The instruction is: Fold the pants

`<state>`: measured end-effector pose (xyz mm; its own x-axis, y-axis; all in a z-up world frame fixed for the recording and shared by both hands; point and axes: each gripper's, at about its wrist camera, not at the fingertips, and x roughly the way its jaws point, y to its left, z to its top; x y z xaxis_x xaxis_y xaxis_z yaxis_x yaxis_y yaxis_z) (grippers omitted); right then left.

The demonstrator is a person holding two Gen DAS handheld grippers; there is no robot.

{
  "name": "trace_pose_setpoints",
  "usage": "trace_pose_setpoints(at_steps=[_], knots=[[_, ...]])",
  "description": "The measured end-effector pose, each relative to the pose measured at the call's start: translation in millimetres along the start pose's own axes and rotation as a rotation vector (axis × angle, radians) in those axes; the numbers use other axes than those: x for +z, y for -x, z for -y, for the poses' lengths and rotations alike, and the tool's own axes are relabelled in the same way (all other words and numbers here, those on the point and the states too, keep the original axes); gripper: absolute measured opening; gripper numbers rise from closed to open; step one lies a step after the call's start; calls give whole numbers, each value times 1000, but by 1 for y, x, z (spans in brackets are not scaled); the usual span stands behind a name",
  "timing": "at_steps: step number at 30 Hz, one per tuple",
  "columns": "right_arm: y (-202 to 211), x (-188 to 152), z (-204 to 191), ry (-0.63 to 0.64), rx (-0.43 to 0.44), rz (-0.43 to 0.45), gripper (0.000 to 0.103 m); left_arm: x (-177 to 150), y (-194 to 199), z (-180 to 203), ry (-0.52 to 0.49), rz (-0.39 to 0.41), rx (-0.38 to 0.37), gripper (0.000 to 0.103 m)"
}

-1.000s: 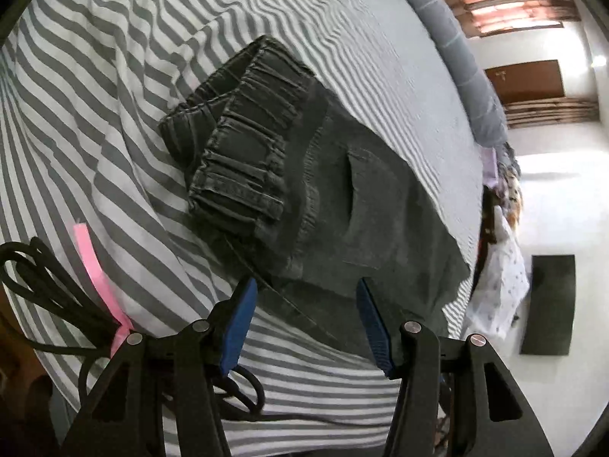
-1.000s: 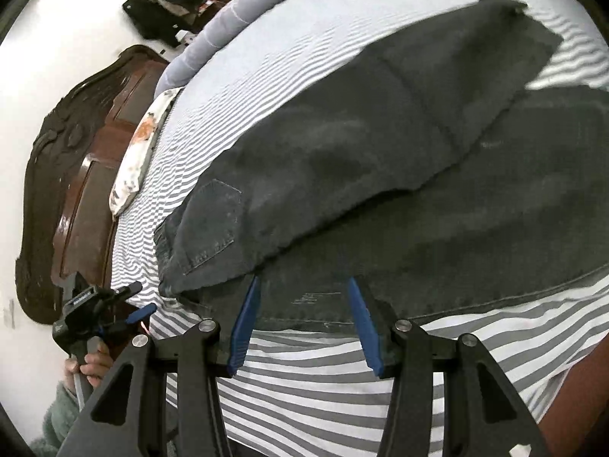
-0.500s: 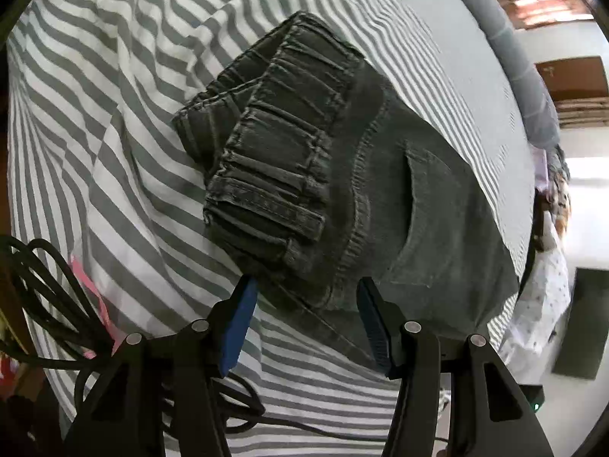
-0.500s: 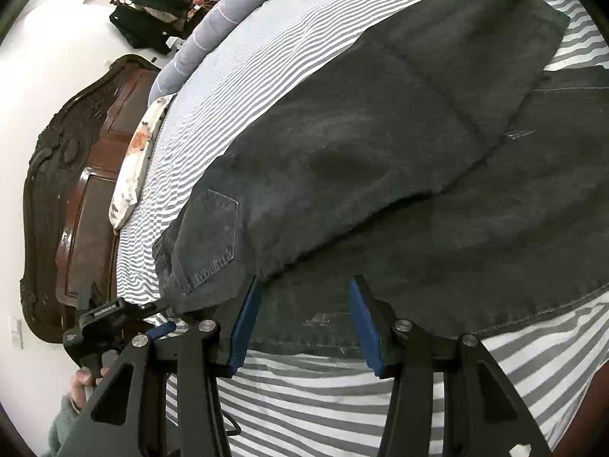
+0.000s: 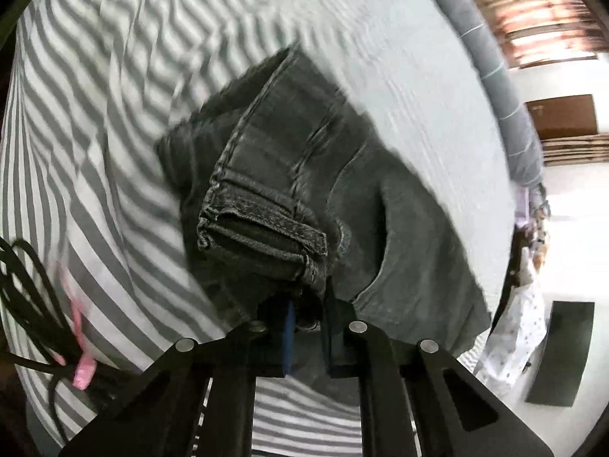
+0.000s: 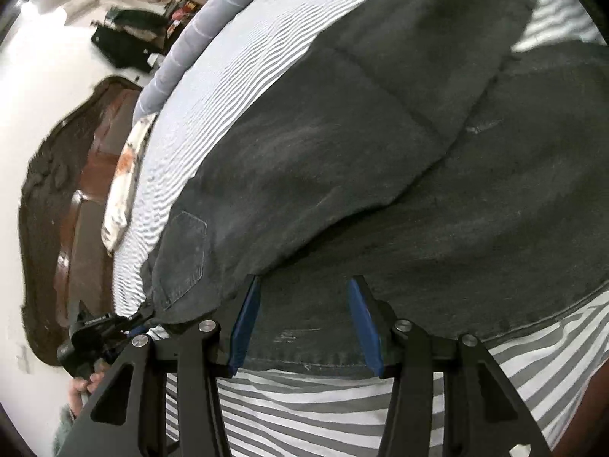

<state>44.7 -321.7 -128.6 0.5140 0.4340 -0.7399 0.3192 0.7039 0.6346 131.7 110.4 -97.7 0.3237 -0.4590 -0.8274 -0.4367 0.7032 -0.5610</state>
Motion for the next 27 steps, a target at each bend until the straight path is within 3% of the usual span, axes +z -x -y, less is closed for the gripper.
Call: trace_pose_setpoints(at_steps=[7,11,15,18,20,27], knots=[[-23,13,10,-116,108,-3,46,16,18,9,-9,41,-65,11],[-42,19,10,-152,90,-18,46,24,24,3,-21,42,-73,11],[-39,35,16,-178,46,53,45,29,24,5,-32,23,-67,11],[-31,51,27,-192,14,96,34,34,26,6,-61,15,-49,11],[-28,58,30,-185,-6,104,15,34,27,3,-86,10,-36,11],[-9,58,2,-8,-120,147,6,35,25,10,-214,-19,19,11]])
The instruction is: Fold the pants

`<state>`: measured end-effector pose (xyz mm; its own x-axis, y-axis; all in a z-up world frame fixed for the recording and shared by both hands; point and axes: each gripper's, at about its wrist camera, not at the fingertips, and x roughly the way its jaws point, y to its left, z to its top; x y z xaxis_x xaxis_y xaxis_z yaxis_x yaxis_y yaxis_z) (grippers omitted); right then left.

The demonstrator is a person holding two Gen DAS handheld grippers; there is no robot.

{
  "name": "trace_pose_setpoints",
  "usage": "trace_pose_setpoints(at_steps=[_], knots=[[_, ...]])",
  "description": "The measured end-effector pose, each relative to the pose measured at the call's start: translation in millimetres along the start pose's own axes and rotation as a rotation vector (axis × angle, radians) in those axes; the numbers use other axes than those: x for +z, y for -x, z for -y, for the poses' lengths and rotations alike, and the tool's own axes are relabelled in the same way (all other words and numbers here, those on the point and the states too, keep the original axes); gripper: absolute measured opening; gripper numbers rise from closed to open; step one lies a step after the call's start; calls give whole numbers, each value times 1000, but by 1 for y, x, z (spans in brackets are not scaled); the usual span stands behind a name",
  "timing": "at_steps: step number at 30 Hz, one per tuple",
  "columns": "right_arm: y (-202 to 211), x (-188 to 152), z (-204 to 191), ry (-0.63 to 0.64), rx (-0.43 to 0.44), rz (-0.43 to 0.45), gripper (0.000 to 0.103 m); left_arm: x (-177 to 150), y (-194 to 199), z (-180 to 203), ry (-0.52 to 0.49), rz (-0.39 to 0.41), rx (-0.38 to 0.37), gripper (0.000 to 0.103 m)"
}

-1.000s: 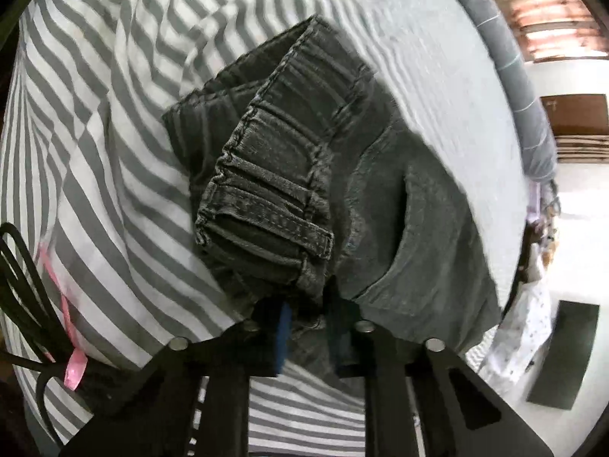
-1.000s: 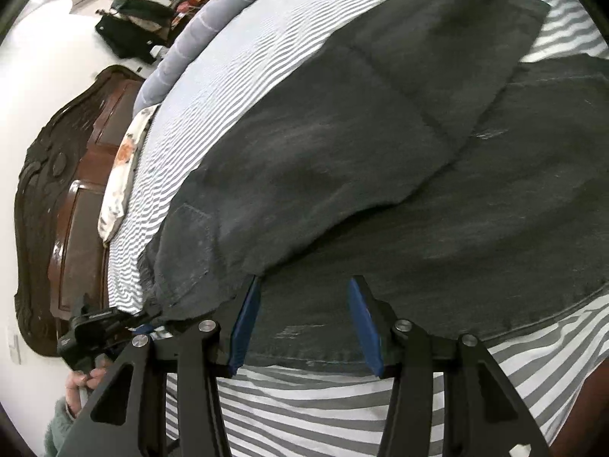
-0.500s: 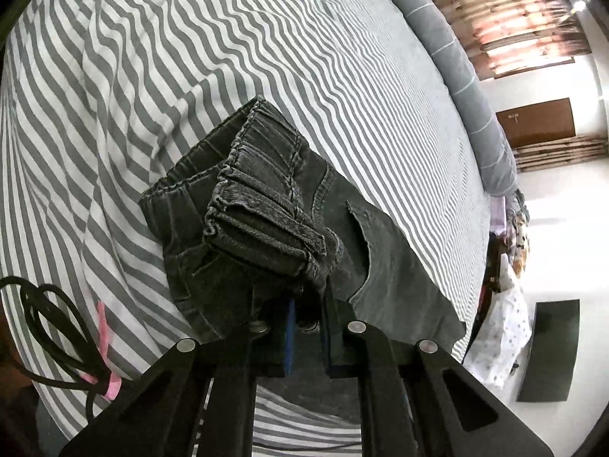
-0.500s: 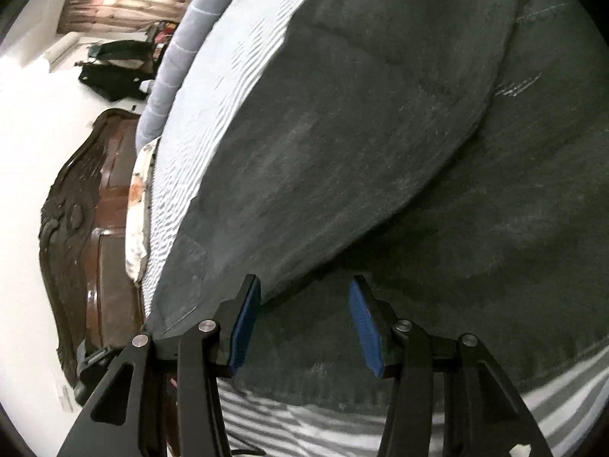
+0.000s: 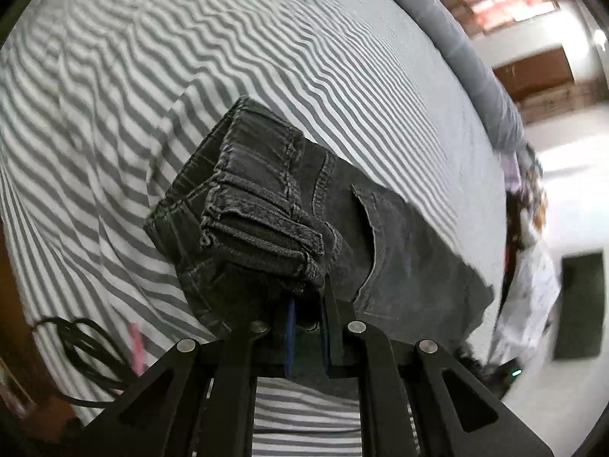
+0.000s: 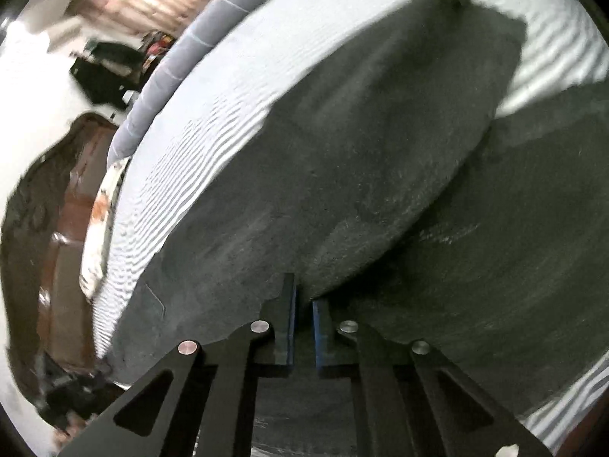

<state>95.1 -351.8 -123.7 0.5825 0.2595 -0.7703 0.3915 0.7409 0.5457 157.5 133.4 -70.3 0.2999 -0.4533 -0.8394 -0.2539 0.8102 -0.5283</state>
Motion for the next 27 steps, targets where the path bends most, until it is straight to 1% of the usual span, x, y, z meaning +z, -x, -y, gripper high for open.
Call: trace_pose_setpoints(at_steps=[2,6,9,10,12,15,16,19,23,24,25,27], knots=[[13,-3,-9,35,-11,12,5,0,3,4,-75,-3,25,11],[39,-12,-22,111,-32,25,4,0,10,19,-262,-1,62,11],[52,-25,-27,139,-41,4,4,-2,13,27,-423,22,96,11],[54,-30,-24,140,-43,-2,4,-3,11,25,-445,14,103,11],[50,-41,-22,135,-54,-33,4,-2,5,16,-436,-15,116,11],[37,-59,-6,105,-70,-90,4,-6,-10,-7,-392,-74,157,12],[31,-63,-1,91,-78,-109,4,-10,-18,-15,-383,-101,184,12],[14,-71,8,63,-104,-160,4,-19,-34,-28,-355,-143,239,12],[4,-72,12,54,-111,-185,5,-25,-43,-31,-361,-131,277,13],[4,-72,13,55,-105,-183,5,-25,-43,-31,-362,-125,279,14],[4,-73,13,55,-99,-181,9,-25,-43,-29,-364,-120,282,15],[3,-73,16,42,-79,-183,9,-27,-41,-28,-371,-113,282,17]])
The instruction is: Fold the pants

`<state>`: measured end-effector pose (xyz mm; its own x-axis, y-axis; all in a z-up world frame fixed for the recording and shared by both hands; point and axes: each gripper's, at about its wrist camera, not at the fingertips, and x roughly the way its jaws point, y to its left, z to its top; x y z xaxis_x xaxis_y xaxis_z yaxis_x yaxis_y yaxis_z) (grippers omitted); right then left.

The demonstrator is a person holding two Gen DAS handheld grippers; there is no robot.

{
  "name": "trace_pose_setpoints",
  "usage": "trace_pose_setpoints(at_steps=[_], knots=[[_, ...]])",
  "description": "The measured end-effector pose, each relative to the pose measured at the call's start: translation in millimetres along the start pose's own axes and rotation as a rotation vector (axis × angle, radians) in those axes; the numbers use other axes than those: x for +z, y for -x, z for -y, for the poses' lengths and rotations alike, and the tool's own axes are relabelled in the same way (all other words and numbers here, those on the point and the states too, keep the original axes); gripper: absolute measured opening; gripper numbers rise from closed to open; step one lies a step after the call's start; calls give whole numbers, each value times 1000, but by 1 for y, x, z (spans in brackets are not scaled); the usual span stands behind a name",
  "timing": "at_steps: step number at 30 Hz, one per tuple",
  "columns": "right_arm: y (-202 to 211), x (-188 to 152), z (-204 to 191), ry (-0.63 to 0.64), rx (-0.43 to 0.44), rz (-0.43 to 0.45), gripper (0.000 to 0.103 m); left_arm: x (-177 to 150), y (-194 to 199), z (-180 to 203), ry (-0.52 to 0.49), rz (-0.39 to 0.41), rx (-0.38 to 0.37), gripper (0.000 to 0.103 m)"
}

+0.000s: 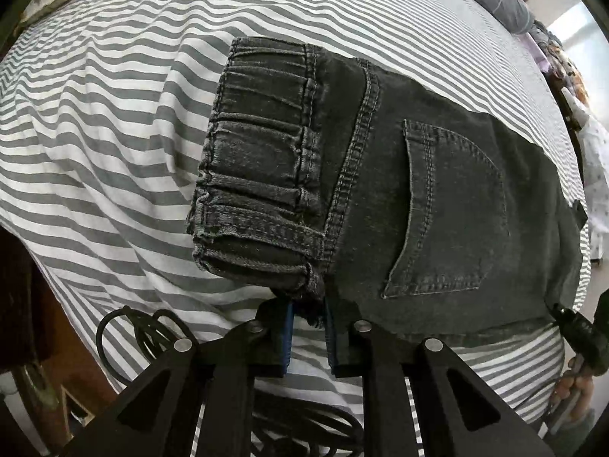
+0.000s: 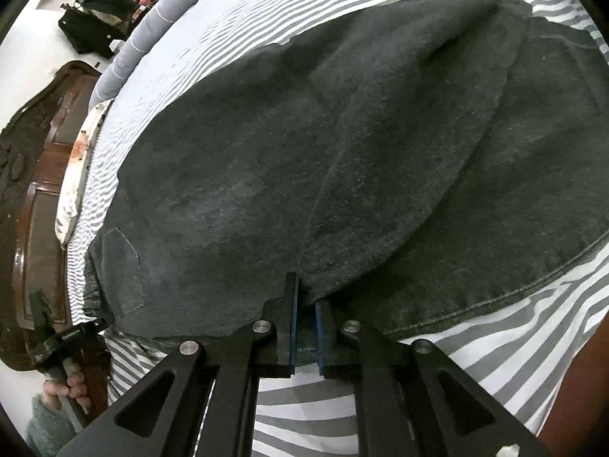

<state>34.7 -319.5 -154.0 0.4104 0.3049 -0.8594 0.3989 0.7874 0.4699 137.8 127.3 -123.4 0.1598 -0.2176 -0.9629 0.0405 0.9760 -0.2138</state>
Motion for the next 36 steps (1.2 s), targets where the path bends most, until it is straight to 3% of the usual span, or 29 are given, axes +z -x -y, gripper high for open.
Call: trace_pose_setpoints(at_steps=[5,10,15,19,24,31,36], knots=[[5,4,11,-50,77,12,19,-8,23,10,-9,60,-32,24],[10,10,20,-96,134,36,21,-26,52,19,-29,123,-40,34],[14,17,28,-121,159,52,21,-55,72,37,-124,171,-28,42],[18,19,34,-130,180,63,21,-73,87,78,-287,271,2,42],[22,25,49,-178,215,96,21,-74,77,144,-502,323,-75,42],[31,35,48,-181,282,105,10,-95,34,241,-802,274,-161,42],[32,42,46,-183,294,79,9,-109,5,292,-941,255,-153,42]])
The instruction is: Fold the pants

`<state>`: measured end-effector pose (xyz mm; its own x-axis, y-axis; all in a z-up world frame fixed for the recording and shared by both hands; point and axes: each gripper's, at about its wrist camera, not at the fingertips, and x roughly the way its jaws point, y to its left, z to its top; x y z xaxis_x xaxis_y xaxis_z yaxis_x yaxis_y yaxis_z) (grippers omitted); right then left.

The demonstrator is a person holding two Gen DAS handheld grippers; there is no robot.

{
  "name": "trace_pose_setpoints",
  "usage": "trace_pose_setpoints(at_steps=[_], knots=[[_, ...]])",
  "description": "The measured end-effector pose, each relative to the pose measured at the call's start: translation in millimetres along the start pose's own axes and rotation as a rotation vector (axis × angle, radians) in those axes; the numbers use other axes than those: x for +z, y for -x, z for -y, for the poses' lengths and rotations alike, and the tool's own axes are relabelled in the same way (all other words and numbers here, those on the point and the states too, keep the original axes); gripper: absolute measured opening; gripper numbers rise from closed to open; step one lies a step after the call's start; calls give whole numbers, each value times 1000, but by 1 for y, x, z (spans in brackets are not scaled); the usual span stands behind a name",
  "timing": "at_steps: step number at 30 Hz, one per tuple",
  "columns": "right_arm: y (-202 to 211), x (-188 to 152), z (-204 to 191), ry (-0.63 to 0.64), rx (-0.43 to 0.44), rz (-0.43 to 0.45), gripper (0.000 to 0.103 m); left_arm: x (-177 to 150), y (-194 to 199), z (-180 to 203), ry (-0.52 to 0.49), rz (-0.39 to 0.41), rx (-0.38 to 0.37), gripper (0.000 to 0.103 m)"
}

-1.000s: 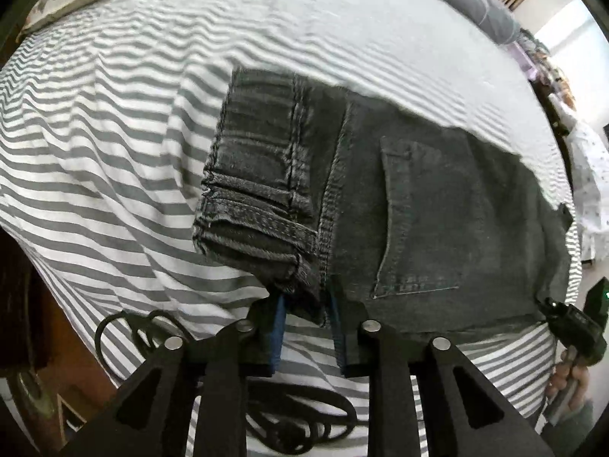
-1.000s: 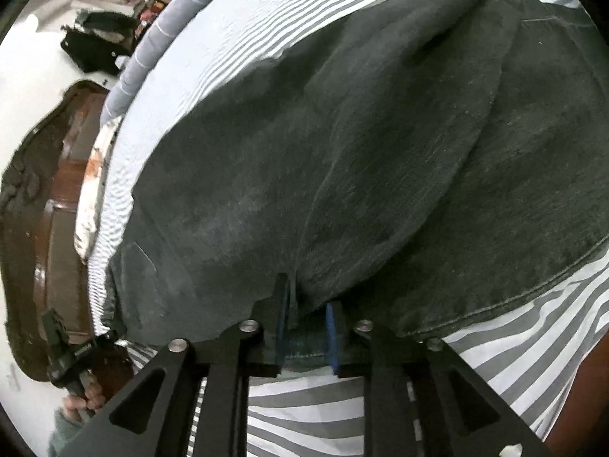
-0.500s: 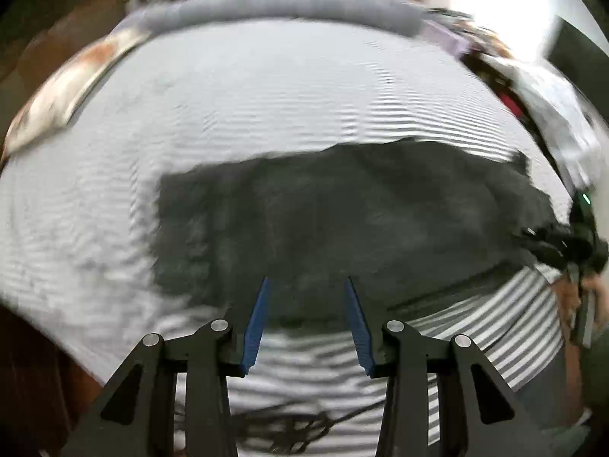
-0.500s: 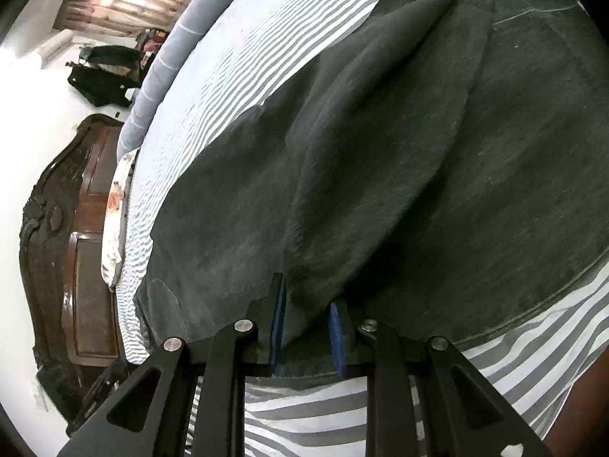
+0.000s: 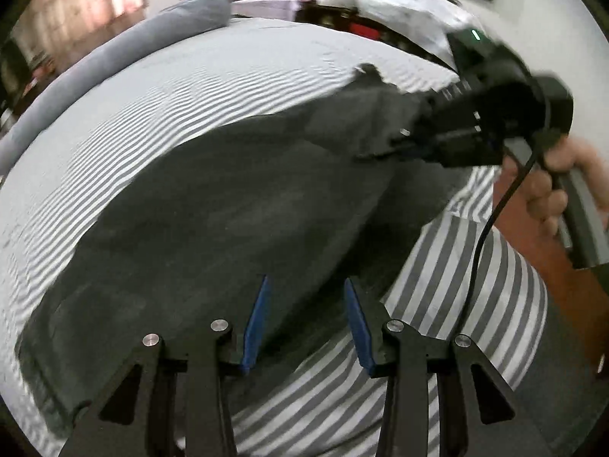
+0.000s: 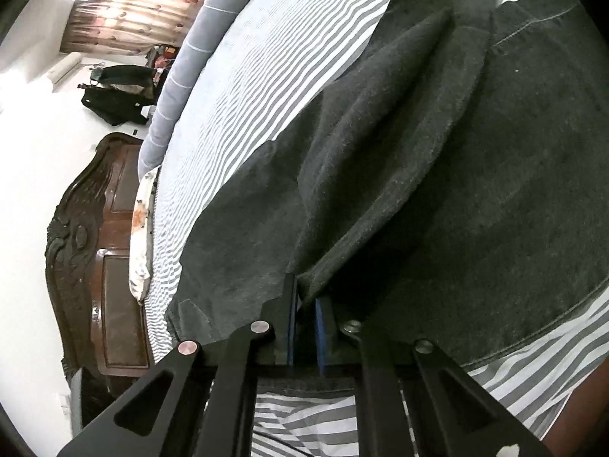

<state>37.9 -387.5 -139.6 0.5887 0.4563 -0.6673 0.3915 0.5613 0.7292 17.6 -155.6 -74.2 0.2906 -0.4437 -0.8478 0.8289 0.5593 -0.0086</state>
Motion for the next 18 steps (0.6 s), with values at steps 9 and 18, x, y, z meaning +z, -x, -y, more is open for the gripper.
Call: trace_pose_setpoints(at_steps=[9,18], knots=[[2,7,5,-22,44,-19,9,36,-54,28,-65,-9,21,40],[7,27,39,-68,27,38,18,46,-69,33,-57,-27,-2,3]])
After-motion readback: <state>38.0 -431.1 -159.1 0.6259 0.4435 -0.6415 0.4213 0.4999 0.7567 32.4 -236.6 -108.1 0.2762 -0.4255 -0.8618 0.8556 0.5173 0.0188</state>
